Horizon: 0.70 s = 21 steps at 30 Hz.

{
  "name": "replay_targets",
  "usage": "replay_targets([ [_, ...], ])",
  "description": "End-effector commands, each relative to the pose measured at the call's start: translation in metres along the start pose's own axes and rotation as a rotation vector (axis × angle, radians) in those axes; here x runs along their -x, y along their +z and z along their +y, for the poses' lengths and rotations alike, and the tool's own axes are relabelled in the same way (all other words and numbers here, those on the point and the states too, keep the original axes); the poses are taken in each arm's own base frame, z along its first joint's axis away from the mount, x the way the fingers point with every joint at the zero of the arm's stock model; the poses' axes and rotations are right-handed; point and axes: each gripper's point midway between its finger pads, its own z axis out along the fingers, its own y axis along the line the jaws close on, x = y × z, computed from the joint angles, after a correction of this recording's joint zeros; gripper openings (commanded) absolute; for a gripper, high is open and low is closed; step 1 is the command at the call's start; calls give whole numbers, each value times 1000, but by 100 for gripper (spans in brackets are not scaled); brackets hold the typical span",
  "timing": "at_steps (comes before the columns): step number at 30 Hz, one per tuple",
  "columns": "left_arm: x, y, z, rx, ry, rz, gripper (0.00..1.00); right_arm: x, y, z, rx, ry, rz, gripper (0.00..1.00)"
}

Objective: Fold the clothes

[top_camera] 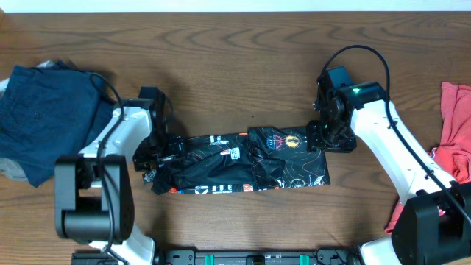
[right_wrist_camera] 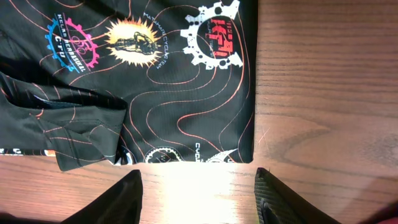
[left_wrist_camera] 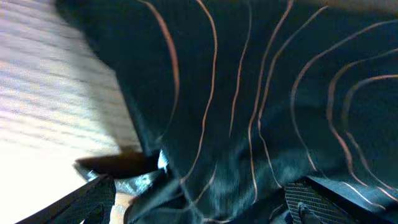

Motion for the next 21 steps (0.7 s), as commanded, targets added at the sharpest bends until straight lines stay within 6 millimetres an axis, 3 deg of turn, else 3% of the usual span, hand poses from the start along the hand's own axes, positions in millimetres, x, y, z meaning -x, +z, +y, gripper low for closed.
replay_targets([
  [1,-4,11,0,-4,16,38,88,3,-5,-1,-5,-10,-19,56],
  [5,-5,19,0,-5,15,49,87,4,-5,-1,-4,-10,-20,56],
  [7,-4,22,-2,-15,15,47,82,4,-5,-1,-4,-10,-20,56],
  [15,-6,26,-4,-31,15,49,38,3,-5,-1,-5,-10,-19,55],
  [18,-5,25,-3,-25,16,44,11,3,-5,-1,-5,-9,-16,55],
  [19,-3,24,-1,-15,14,37,6,3,-5,-1,-5,-9,-16,54],
  [21,3,19,5,7,5,19,6,3,-5,-1,-6,-9,-15,52],
])
